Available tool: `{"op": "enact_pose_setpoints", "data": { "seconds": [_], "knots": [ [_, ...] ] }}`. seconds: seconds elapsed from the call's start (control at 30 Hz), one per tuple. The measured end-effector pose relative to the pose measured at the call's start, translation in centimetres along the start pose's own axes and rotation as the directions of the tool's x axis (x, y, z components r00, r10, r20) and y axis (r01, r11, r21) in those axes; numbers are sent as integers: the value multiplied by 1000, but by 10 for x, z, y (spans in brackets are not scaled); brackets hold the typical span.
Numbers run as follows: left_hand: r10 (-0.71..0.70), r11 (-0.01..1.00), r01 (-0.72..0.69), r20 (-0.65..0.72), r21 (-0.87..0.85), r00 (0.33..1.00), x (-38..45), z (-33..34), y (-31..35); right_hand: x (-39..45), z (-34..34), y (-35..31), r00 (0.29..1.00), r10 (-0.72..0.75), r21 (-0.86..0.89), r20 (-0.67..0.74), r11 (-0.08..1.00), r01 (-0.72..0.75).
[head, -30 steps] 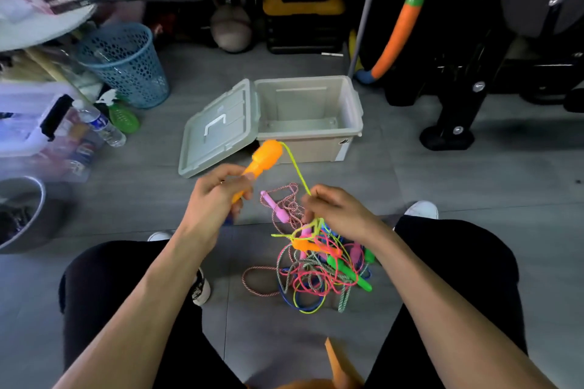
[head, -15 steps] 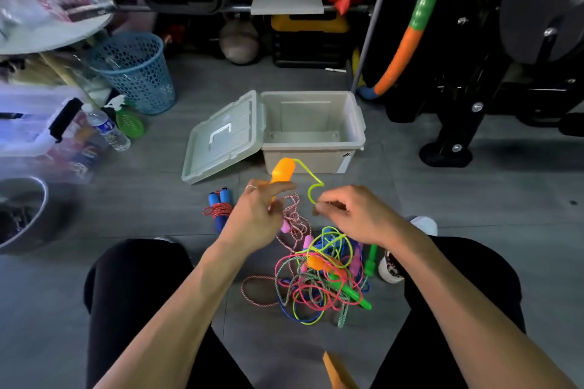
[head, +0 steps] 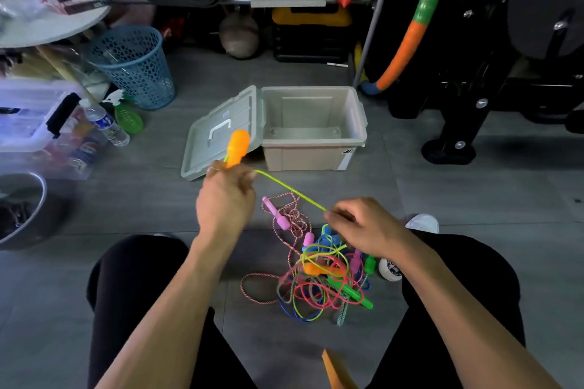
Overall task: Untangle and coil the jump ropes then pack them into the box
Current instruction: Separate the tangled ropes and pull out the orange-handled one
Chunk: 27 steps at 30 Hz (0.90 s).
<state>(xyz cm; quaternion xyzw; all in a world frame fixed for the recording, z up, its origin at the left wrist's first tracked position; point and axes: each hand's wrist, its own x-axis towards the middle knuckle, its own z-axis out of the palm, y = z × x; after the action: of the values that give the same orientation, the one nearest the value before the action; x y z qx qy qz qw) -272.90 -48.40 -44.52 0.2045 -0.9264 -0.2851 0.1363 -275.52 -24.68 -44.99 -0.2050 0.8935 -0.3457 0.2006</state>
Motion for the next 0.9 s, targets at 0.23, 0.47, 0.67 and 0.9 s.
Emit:
{"op": "enact_pose_setpoints", "data": {
  "seconds": [0.23, 0.47, 0.67, 0.9],
  "knots": [
    [-158, 987, 134, 371, 90, 915, -3, 7, -8, 0, -8, -25, 965, -131, 86, -229, 984, 154],
    [243, 956, -168, 329, -241, 912, -20, 4, 9, 13, -4, -22, 975, -195, 16, -108, 980, 198],
    [452, 891, -400, 337, -214, 826, -35, 19, 7, 5, 13, -5, 990, -133, 53, 37, 990, 131],
    [301, 941, -230, 306, -247, 903, -30, 20, 3, 9, 10, -1, 996, 0, -6, 88, 1000, 1]
  ]
}}
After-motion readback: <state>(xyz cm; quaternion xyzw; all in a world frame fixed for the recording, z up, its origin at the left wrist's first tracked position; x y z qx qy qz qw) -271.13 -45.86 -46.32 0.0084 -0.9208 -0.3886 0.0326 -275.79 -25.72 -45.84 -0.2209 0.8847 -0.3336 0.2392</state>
